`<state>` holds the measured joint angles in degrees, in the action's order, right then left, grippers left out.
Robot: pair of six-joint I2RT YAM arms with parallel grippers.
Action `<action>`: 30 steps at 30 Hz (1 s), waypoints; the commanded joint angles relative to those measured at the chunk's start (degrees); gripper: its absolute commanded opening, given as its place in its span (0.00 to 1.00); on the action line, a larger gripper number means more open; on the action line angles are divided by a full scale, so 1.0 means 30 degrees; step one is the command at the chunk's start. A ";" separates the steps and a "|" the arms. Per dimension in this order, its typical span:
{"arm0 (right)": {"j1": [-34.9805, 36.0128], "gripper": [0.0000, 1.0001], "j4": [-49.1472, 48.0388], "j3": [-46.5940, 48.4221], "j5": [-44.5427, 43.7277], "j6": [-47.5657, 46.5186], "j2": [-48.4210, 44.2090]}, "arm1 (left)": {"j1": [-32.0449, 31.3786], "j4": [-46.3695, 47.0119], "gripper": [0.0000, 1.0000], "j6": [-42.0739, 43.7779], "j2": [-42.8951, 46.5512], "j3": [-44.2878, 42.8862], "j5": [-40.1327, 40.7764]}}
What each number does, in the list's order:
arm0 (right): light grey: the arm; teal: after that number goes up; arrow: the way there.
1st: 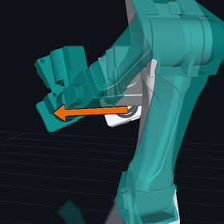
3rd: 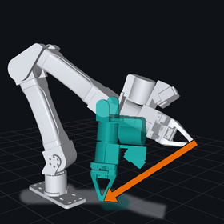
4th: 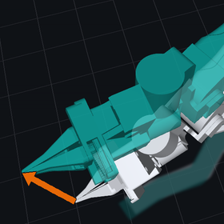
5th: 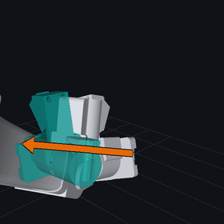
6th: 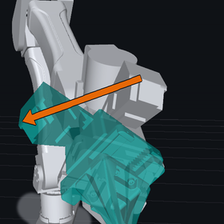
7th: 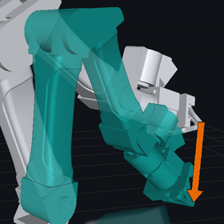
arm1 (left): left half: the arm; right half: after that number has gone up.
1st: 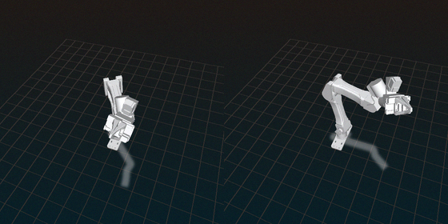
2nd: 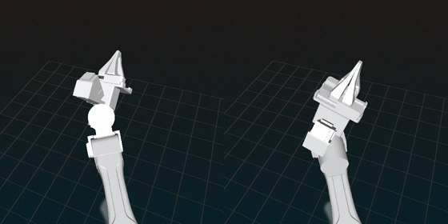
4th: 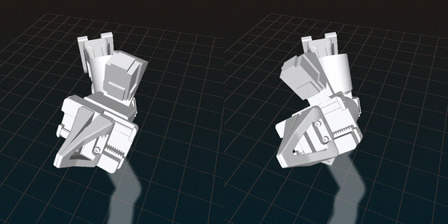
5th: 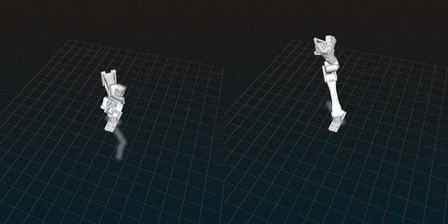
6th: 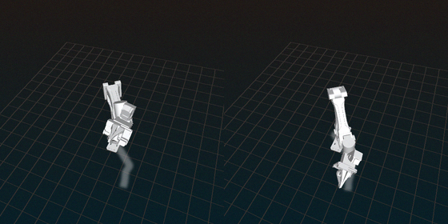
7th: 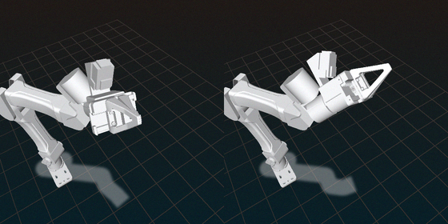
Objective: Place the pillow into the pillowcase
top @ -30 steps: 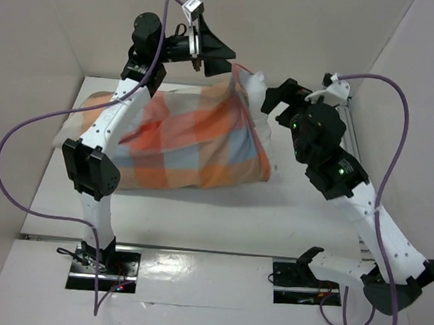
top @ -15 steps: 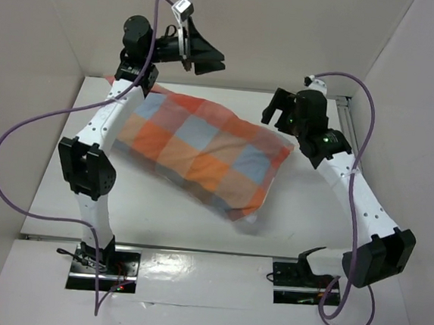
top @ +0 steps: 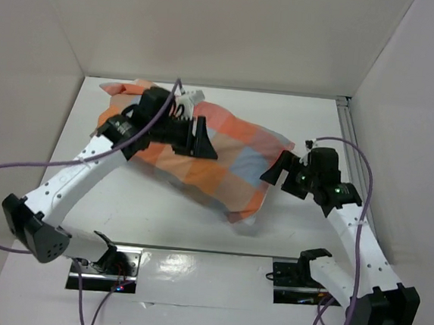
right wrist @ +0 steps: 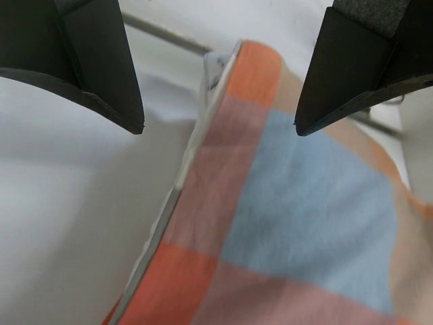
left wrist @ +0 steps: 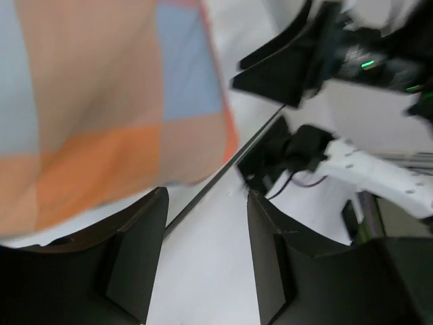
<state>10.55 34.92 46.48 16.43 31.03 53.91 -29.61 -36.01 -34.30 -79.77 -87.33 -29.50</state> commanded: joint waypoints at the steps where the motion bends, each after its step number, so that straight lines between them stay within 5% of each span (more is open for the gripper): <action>1: 0.0264 1.00 -0.0151 -0.1076 0.3337 0.0469 -0.1093 | -0.0735 -0.1622 0.63 0.0482 0.1477 0.3664 0.5135; 5: 0.0848 1.00 -0.2486 -0.2656 0.5538 0.0234 -0.0365 | -0.0534 -0.0627 0.69 -0.1395 0.3734 0.7248 0.9414; 8: 0.2077 0.97 -0.5098 -0.3159 0.5690 0.1316 0.0919 | 0.0488 0.0482 0.69 -0.1837 0.3972 0.8685 1.0066; 10: 0.2957 0.80 -0.7180 -0.2985 0.5308 0.1726 0.1859 | 0.1018 0.1568 0.67 -0.1166 0.3418 0.8895 0.9717; 11: 0.3133 0.56 -0.7621 -0.2722 0.5306 0.1728 0.2821 | 0.1601 0.2821 0.67 -0.0815 0.2690 0.8895 0.9425; 14: 0.3545 0.17 -0.8738 -0.1346 0.4693 0.1902 0.4289 | 0.2627 0.3914 0.67 0.0298 0.1107 0.7816 0.8752; 18: 0.2759 0.00 -1.1132 -0.0028 0.5302 0.2809 0.6108 | 0.3042 0.4562 0.69 0.1793 -0.1938 0.3900 0.9301; 20: 0.2317 0.00 -1.1899 0.0181 0.6445 0.4097 0.7451 | 0.2549 0.3277 0.72 0.2351 -0.2210 0.1934 0.9305; 25: 0.2315 0.00 -1.4363 0.0122 0.6947 0.6211 0.7899 | -0.1579 0.0756 0.75 0.1654 -0.0808 0.2971 1.1468; 26: 0.2315 0.06 -1.4102 0.0122 0.6512 0.6211 0.7899 | -0.3037 0.0492 0.73 0.0316 0.0153 0.3731 1.1473; 29: 0.2315 1.00 -1.1967 0.0941 0.5429 0.4491 0.6936 | -0.5908 0.0489 0.66 -0.2670 0.1361 0.6983 1.1792; 30: 0.2141 1.00 -1.1149 0.1175 0.4959 0.3960 0.6584 | -0.6677 0.0663 0.62 -0.3237 0.1596 0.7629 1.1998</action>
<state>17.37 0.51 45.65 34.22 45.87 77.45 -44.93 -30.46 -35.70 -77.23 -69.93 3.53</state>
